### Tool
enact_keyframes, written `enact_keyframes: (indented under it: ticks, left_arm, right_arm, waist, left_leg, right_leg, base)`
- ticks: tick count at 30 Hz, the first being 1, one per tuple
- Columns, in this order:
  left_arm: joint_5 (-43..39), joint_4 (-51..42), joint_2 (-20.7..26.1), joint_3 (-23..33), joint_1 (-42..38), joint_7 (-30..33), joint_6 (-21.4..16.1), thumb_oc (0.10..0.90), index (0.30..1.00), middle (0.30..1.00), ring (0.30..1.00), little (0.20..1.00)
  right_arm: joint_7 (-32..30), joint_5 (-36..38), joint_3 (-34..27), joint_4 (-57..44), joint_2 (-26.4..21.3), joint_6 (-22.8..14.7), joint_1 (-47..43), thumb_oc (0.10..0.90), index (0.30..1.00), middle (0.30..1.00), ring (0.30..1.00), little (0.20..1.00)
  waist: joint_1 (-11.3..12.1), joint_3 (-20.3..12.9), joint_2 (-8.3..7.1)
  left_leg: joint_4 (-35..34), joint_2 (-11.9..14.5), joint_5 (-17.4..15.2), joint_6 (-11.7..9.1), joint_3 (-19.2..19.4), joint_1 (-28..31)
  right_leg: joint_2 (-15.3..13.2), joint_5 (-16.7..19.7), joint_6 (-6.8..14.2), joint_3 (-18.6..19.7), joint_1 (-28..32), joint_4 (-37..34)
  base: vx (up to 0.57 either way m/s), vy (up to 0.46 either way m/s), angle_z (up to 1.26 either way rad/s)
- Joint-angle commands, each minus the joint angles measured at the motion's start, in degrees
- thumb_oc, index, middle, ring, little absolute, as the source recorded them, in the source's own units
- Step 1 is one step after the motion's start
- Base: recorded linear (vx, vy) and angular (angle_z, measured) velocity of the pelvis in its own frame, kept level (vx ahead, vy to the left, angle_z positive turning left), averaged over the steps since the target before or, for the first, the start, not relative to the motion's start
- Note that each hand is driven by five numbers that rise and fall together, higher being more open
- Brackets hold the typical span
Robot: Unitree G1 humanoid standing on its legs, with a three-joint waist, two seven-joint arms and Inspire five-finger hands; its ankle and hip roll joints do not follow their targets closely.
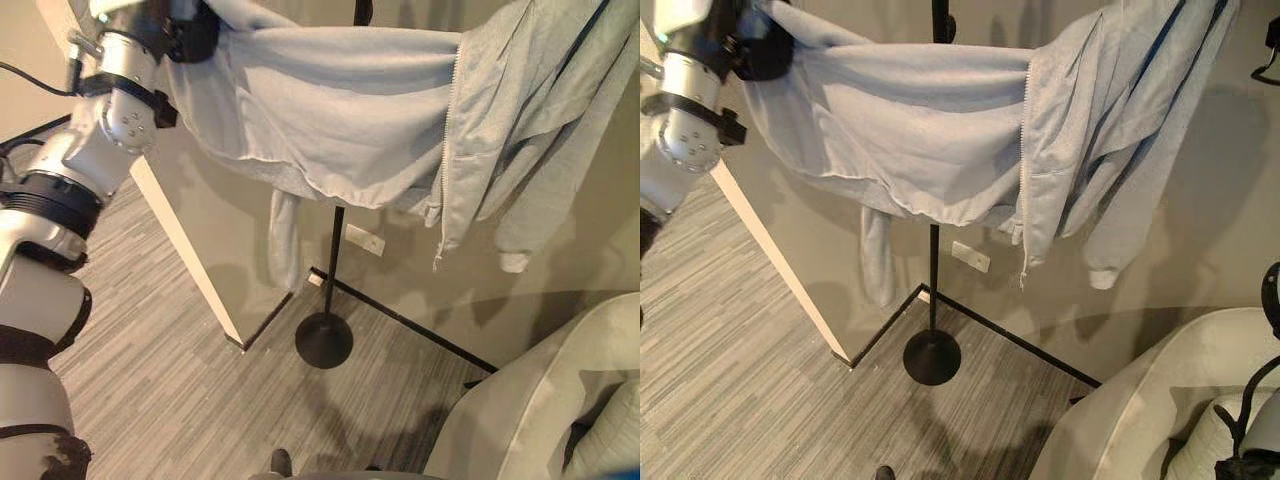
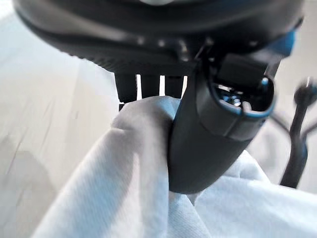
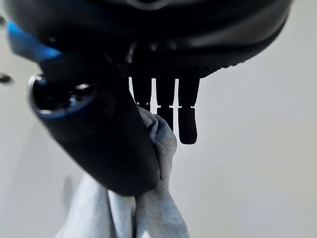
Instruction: Hang the clothes on the sofa on the clothes rack.
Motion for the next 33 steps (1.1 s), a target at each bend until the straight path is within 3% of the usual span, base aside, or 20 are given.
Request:
enact_keyframes:
  ticks: [1,11,20,28,30,33]
  left_arm:
    - [-0.12,5.4,0.6,3.81,-11.53,3.09,0.41,0.4,0.3,0.3,0.3,0.3]
    - [-2.04,12.44,-2.28,2.18,-14.8,3.32,1.57,0.4,0.3,0.3,0.3,0.3]
    - [-4.43,16.33,-4.25,4.38,-11.7,3.76,2.66,0.4,0.3,0.3,0.3,0.3]
    - [-5.19,17.66,-5.57,10.61,-1.01,3.66,3.26,0.4,0.3,0.3,0.3,0.3]
    - [-5.44,14.65,-7.0,15.53,7.24,3.38,3.13,0.4,0.3,0.3,0.3,0.3]
    - [-5.75,10.68,-7.55,18.73,12.56,3.42,2.85,0.4,0.3,0.3,0.3,0.3]
  right_arm:
    - [-2.9,2.78,1.51,1.95,-0.85,-0.1,-11.77,0.4,0.3,0.3,0.3,0.3]
    - [-4.95,3.94,2.49,5.81,1.77,1.6,-15.19,0.4,0.3,0.3,0.3,0.3]
    - [-7.93,6.37,-0.09,8.15,4.48,3.22,-15.92,0.4,0.3,0.3,0.3,0.3]
    - [-7.53,5.8,-1.34,8.19,5.06,4.77,-13.23,0.4,0.3,0.3,0.3,0.3]
    - [-6.41,5.51,-6.3,4.89,5.41,4.34,-4.97,0.4,0.3,0.3,0.3,0.3]
    - [-6.37,6.44,-11.15,0.78,5.37,4.04,1.35,0.4,0.3,0.3,0.3,0.3]
  waist:
    - [0.52,-2.18,-4.57]
    - [0.35,-1.21,-5.16]
    - [0.44,0.47,-6.01]
    - [0.41,2.56,-7.06]
    - [0.82,4.52,-7.11]
    - [0.93,5.34,-6.88]
  left_leg:
    - [0.05,5.04,-5.42,-6.12,1.83,6.0]
    - [0.05,5.25,-4.94,-6.23,0.58,3.16]
    - [0.05,5.31,-4.47,-6.08,-0.21,0.08]
    - [0.05,5.09,-4.08,-5.84,-0.8,-1.59]
    - [0.05,4.92,-3.97,-5.53,-0.95,-1.75]
    - [0.05,4.79,-4.03,-5.33,-0.9,-2.03]
  right_leg:
    - [-0.1,0.91,3.82,-0.15,2.56,-3.13]
    - [0.5,0.92,3.73,0.15,-0.05,-3.13]
    - [0.85,1.25,3.51,0.5,-3.14,-3.13]
    - [1.02,1.45,2.98,1.07,-4.91,-3.13]
    - [0.93,1.46,2.59,1.49,-5.13,-3.13]
    - [0.83,1.51,2.43,1.65,-5.47,-3.13]
  base:
    - [0.01,-0.025,0.03]
    - [0.01,-0.02,0.04]
    - [0.0,-0.001,0.0]
    - [0.0,0.002,-0.01]
    - [-0.04,0.013,-0.12]
    - [-0.03,0.017,-0.08]
